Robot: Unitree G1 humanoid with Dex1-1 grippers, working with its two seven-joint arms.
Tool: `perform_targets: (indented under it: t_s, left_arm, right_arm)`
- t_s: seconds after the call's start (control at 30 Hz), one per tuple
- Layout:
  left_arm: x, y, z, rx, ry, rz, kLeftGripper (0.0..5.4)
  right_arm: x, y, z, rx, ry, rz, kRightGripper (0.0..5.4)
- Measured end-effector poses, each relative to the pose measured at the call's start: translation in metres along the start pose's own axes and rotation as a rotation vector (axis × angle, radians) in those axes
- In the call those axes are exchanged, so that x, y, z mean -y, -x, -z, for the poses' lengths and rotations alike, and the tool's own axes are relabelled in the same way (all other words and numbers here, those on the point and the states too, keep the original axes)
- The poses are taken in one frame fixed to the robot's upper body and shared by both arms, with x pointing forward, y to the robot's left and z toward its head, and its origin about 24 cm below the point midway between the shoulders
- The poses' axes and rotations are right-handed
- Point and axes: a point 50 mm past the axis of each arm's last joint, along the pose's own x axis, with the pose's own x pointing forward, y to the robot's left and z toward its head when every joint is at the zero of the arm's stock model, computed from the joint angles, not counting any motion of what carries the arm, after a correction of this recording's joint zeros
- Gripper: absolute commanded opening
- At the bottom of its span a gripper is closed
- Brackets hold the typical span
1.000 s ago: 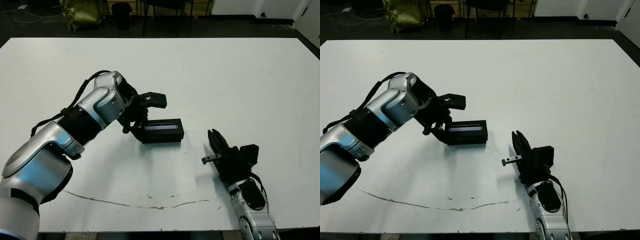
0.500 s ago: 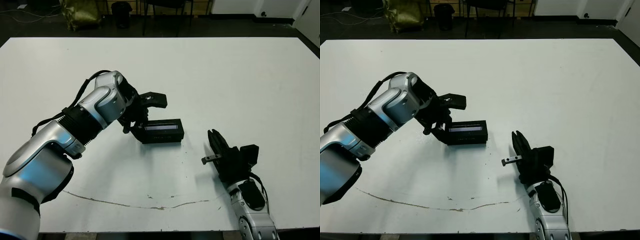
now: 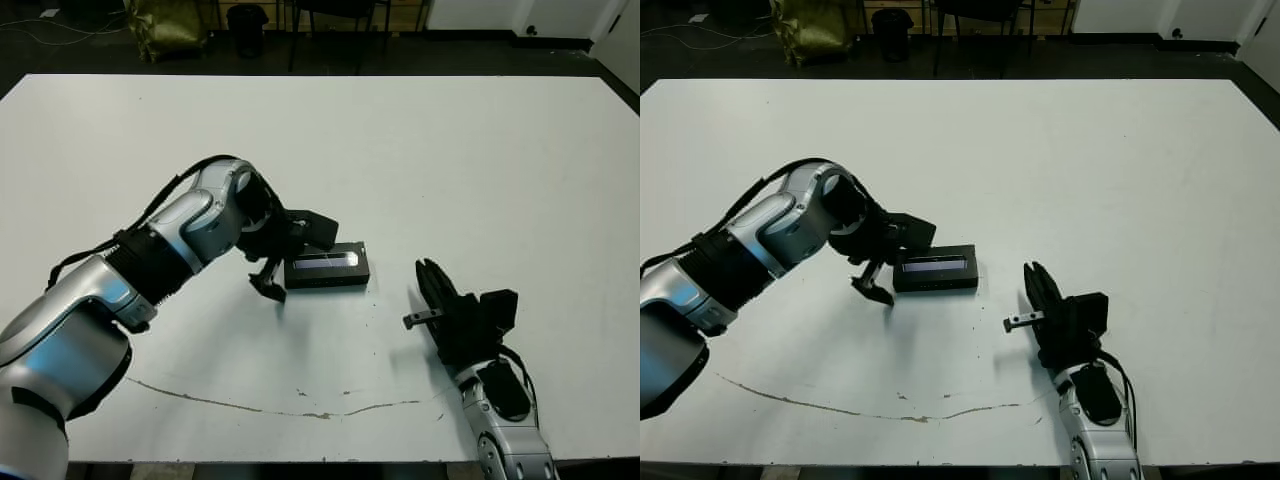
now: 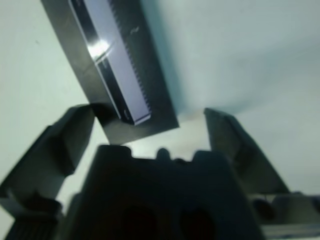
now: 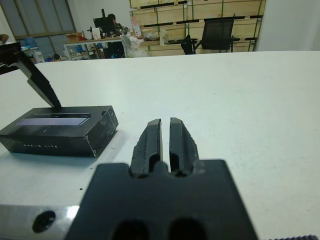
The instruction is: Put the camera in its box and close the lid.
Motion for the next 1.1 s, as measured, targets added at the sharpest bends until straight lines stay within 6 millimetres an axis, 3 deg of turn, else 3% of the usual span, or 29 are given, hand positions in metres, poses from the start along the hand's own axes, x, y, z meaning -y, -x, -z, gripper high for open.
perform_targets:
  t_s: [0.37,0.53,0.67,0.83,0.93,1.1]
  left_arm:
    - [0.006,0.001,0.000,0.035,0.054,-0.089,5.38]
    - [0.009,0.012,0.013,0.107,0.152,-0.207,5.38]
    - [0.012,0.032,0.028,0.206,0.229,-0.394,5.38]
    - [0.031,0.059,0.049,0.472,0.468,-0.816,5.29]
    - [0.052,0.067,0.054,0.611,0.559,-1.055,4.78]
    - [0.091,0.069,0.066,0.800,0.711,-1.346,3.50]
  right_arm:
    - [0.000,0.001,0.000,-0.005,-0.008,-0.003,0.00]
    - [0.001,0.002,0.001,-0.006,-0.031,-0.009,0.00]
    - [0.001,0.002,-0.001,-0.013,-0.048,-0.006,0.00]
    - [0.006,0.002,-0.009,0.058,-0.041,-0.005,0.00]
    - [0.010,0.000,-0.016,0.102,-0.044,0.008,0.00]
    - [0.014,0.000,-0.029,0.166,-0.057,0.020,0.00]
